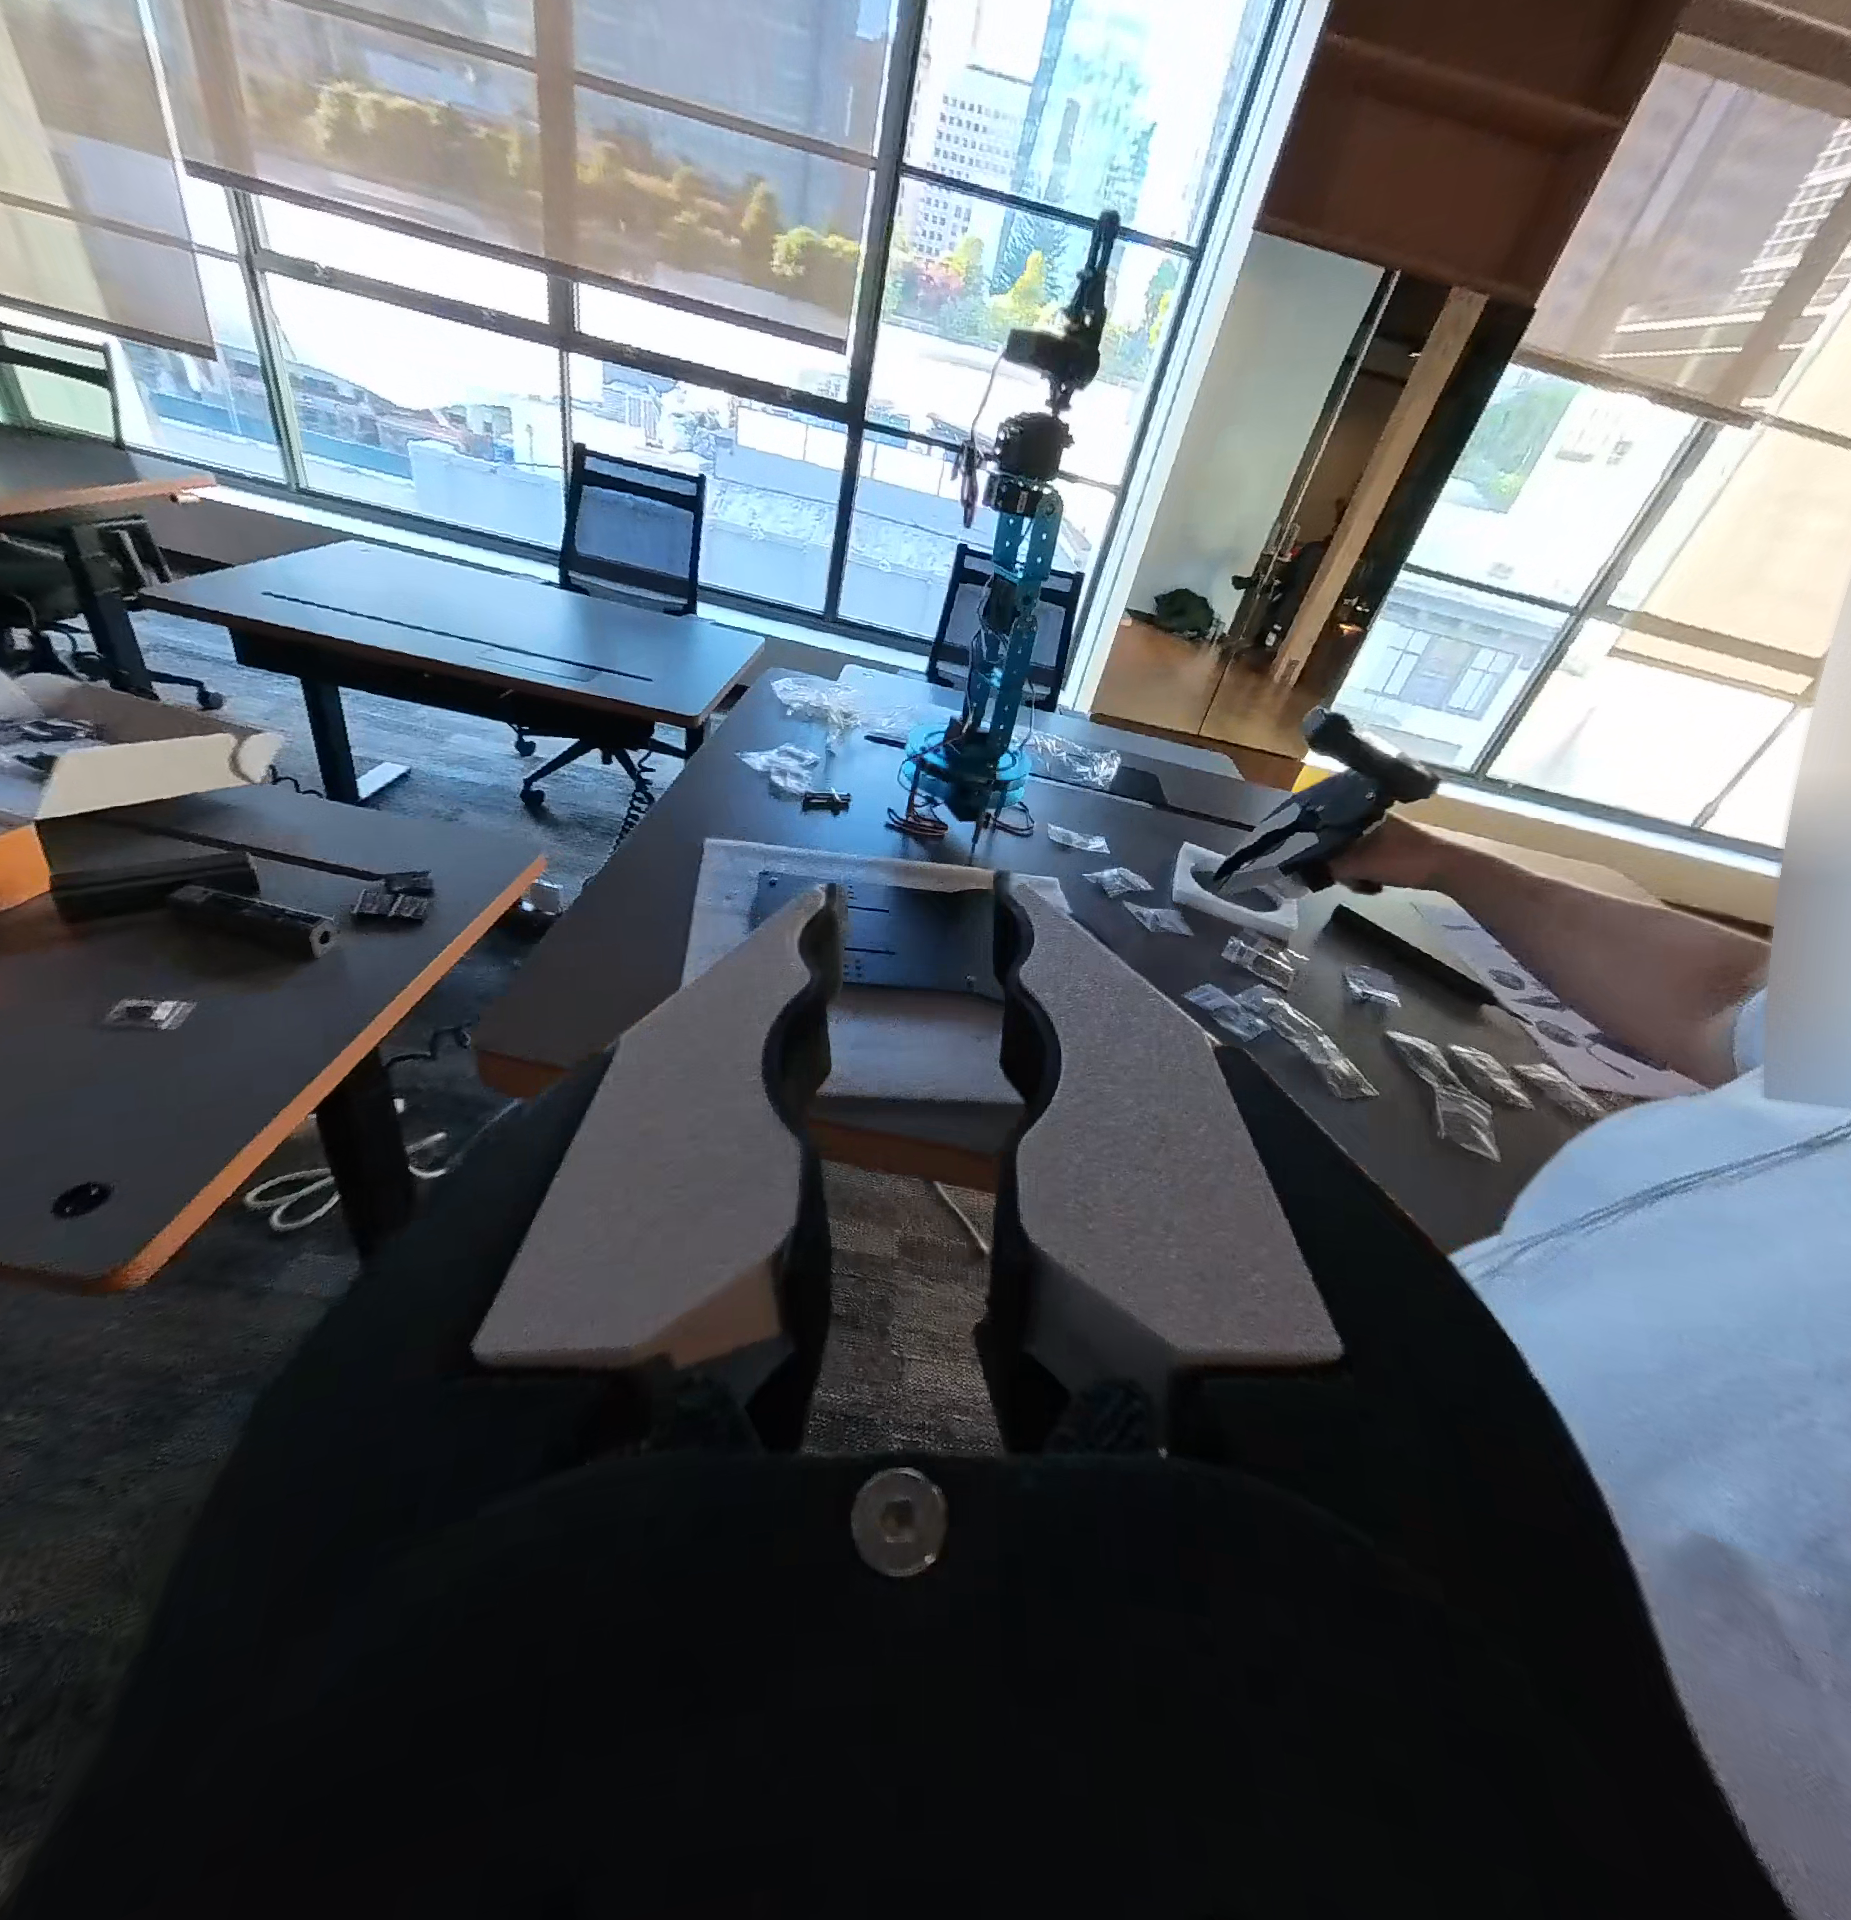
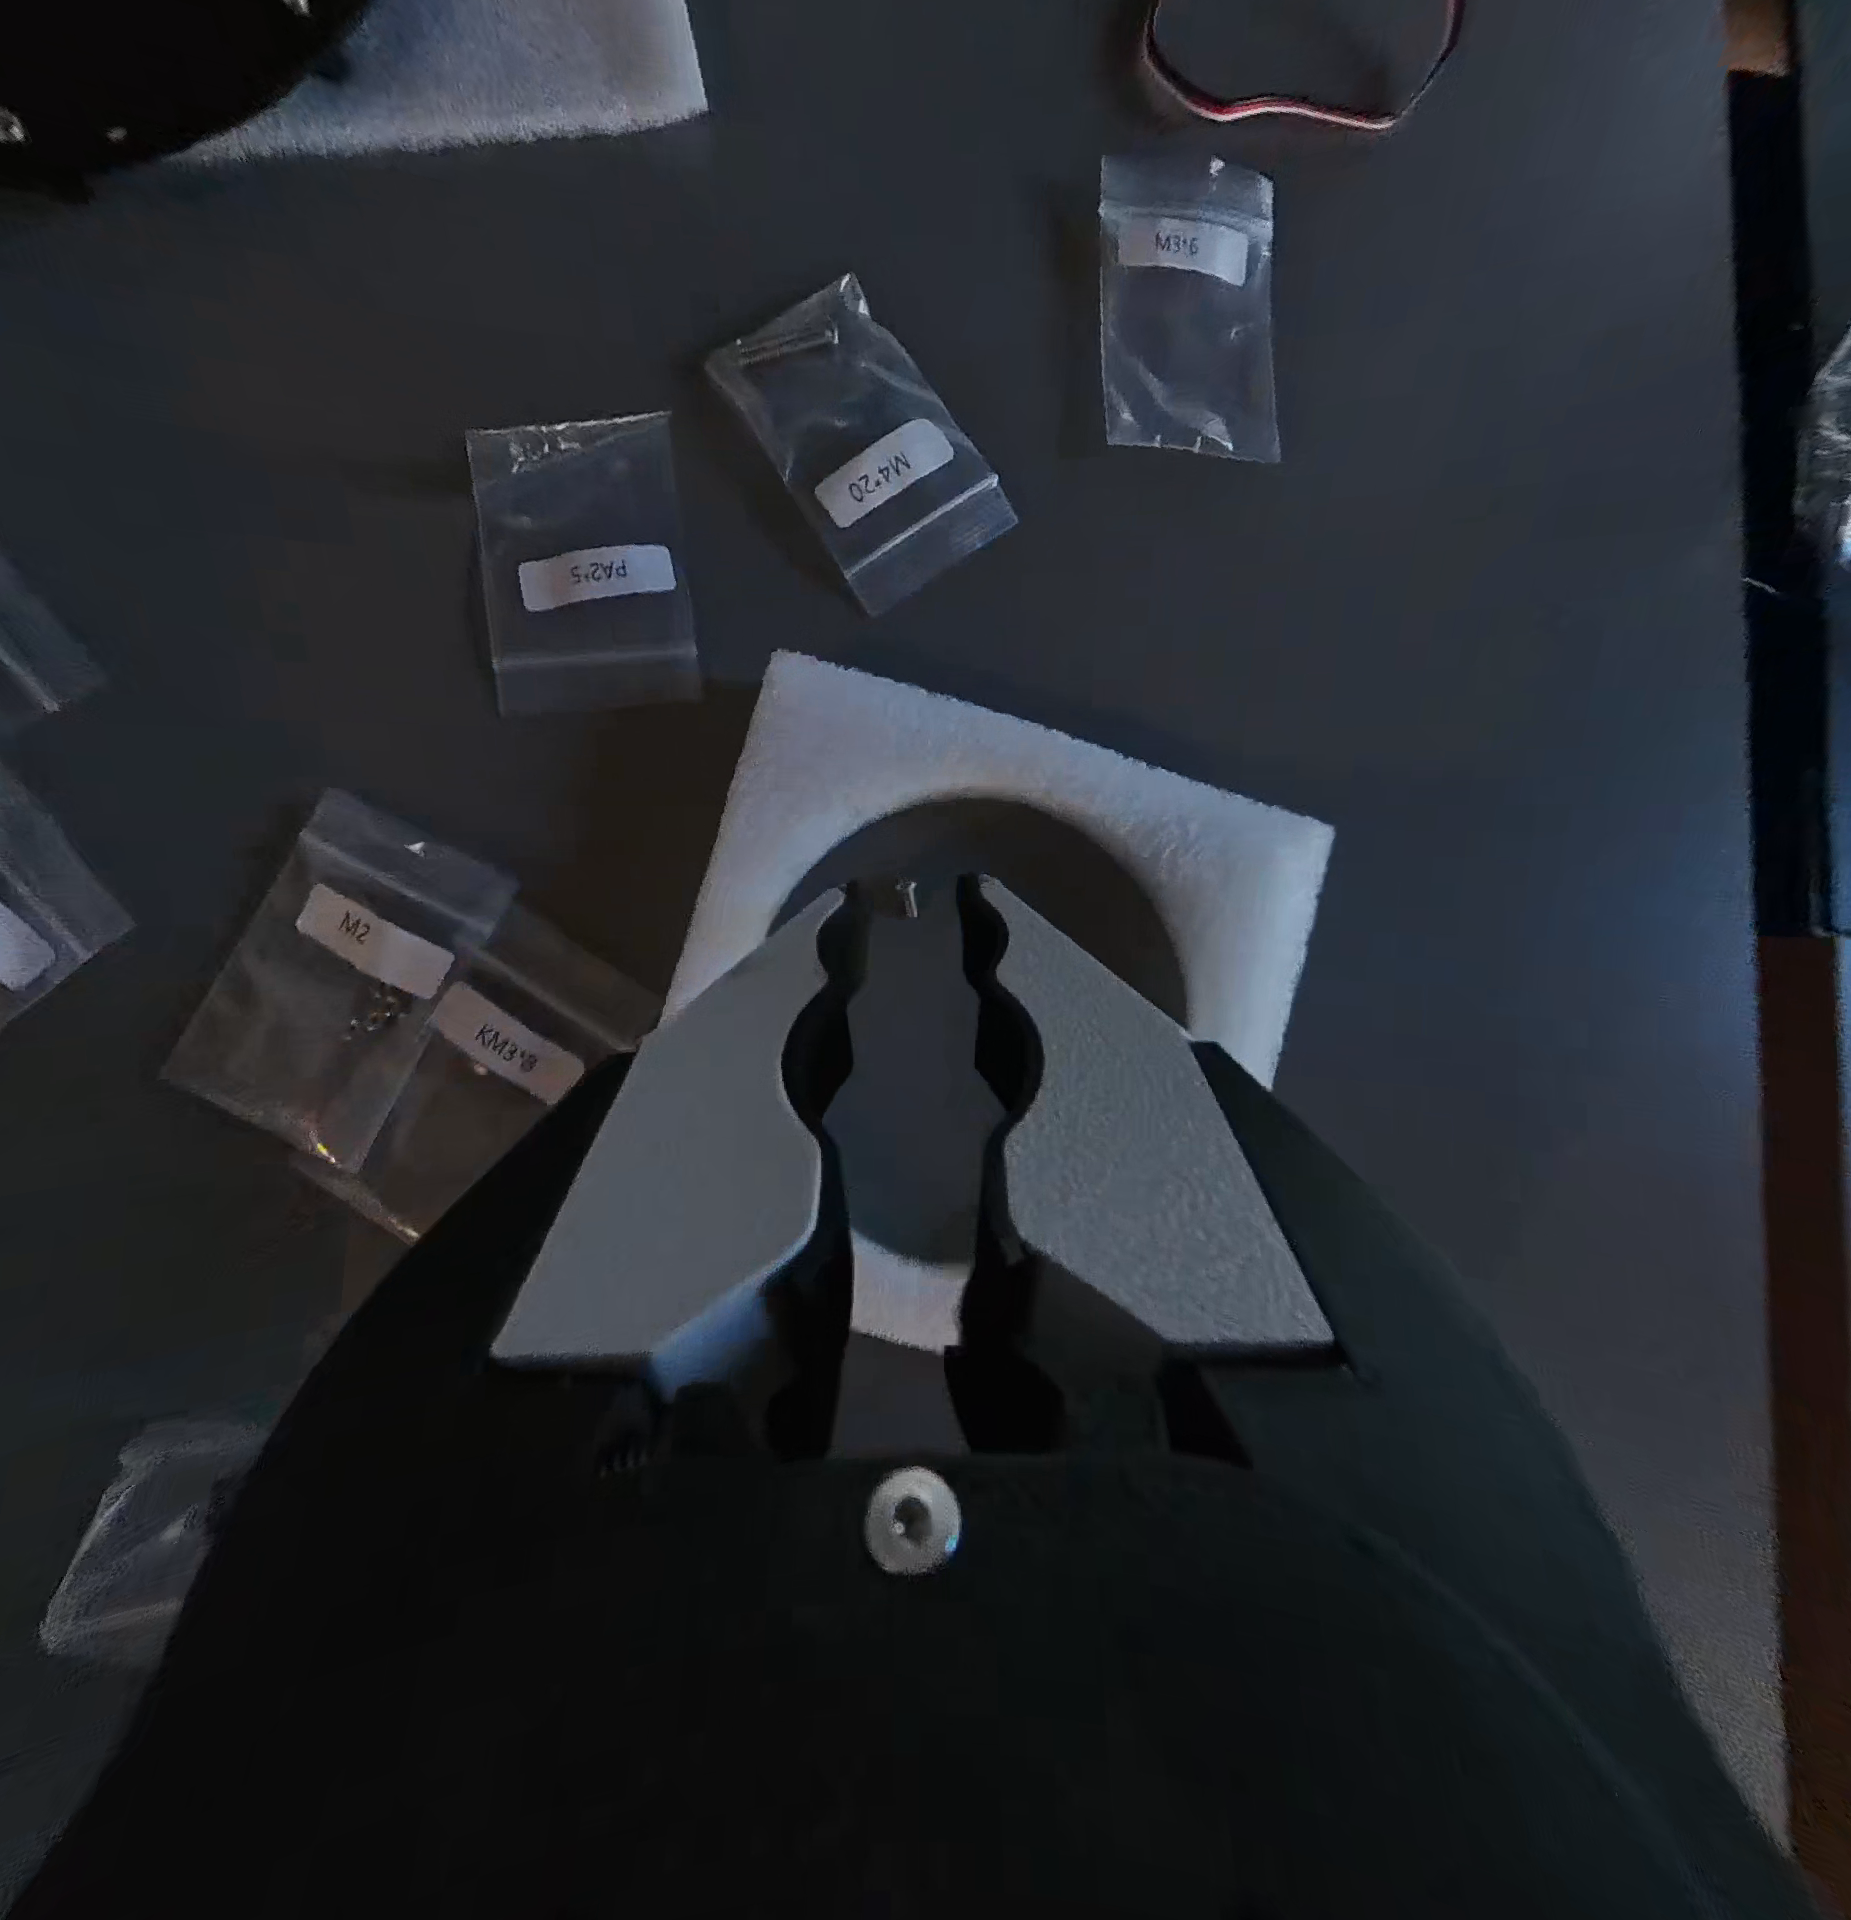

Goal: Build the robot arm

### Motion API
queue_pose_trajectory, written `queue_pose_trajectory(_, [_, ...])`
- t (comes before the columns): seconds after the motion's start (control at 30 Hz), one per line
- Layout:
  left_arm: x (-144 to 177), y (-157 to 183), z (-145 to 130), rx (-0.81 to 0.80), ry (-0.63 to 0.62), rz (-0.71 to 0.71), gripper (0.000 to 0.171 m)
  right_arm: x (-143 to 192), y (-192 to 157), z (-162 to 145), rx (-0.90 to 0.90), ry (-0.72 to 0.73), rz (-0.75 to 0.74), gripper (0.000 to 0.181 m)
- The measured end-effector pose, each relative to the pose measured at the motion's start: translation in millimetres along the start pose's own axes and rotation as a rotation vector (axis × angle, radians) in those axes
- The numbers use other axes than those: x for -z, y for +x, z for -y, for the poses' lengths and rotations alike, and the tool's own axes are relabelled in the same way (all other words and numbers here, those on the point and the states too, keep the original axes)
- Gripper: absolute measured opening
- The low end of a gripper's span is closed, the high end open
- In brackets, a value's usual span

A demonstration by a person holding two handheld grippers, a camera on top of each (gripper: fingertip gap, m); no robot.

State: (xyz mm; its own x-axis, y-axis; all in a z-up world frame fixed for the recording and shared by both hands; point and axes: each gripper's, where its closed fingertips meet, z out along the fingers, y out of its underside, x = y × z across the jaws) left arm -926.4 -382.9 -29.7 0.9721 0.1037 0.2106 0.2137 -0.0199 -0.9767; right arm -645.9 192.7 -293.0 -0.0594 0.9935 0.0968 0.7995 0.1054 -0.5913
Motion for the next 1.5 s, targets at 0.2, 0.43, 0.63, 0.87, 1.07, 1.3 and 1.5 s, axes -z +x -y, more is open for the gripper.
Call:
queue_pose_trajectory(0.2, [-47.0,2.9,-6.3,0.022,-0.028,-0.046,0.027,-10.7,-3.2,-2.5,-0.004,-0.031,0.090,0.012])
queue_pose_trajectory(0.43, [-92.1,-13.2,-8.5,0.063,-0.043,-0.137,0.027,-11.5,-6.3,-2.1,0.008,-0.073,0.074,0.000])
queue_pose_trajectory(0.63, [-130.3,-45.6,-3.0,0.029,-0.087,-0.240,0.026,-2.7,-16.0,11.5,-0.005,-0.042,-0.028,0.000])
queue_pose_trajectory(0.87, [-177.9,-102.0,1.1,0.000,-0.166,-0.410,0.027,10.7,-11.7,20.1,-0.142,-0.014,-0.183,0.000])
queue_pose_trajectory(1.07, [-211.5,-132.7,2.8,0.021,-0.212,-0.487,0.026,21.6,-6.5,11.3,-0.190,-0.058,-0.250,0.005])
queue_pose_trajectory(1.3, [-235.4,-112.0,8.9,-0.020,-0.252,-0.520,0.026,15.5,-3.2,-6.6,-0.177,-0.096,-0.198,0.015])
queue_pose_trajectory(1.5, [-242.9,-79.5,-7.6,0.011,-0.292,-0.518,0.027,35.5,18.1,-32.0,-0.249,-0.053,-0.194,0.016])
